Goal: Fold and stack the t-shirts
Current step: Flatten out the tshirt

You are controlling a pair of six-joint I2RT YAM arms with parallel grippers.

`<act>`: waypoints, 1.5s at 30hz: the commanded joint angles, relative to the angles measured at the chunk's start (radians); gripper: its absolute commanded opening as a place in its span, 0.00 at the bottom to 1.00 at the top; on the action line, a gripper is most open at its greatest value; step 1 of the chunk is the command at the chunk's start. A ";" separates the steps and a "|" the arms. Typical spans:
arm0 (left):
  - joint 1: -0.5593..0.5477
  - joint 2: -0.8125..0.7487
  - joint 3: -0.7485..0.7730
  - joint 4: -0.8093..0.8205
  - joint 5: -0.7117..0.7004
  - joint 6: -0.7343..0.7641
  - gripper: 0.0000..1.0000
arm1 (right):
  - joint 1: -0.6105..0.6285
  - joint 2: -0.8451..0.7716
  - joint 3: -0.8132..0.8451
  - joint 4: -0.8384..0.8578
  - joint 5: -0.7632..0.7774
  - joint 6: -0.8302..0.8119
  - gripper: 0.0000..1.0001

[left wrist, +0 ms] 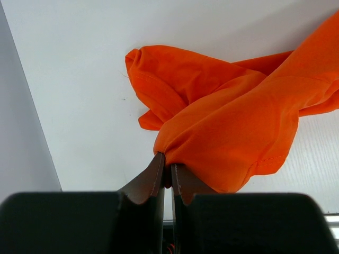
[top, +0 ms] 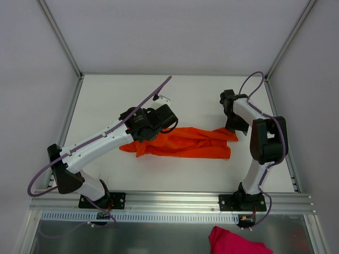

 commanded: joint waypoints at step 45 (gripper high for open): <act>0.031 -0.043 0.028 -0.041 -0.015 0.004 0.00 | -0.023 -0.121 -0.077 0.115 -0.203 -0.080 0.01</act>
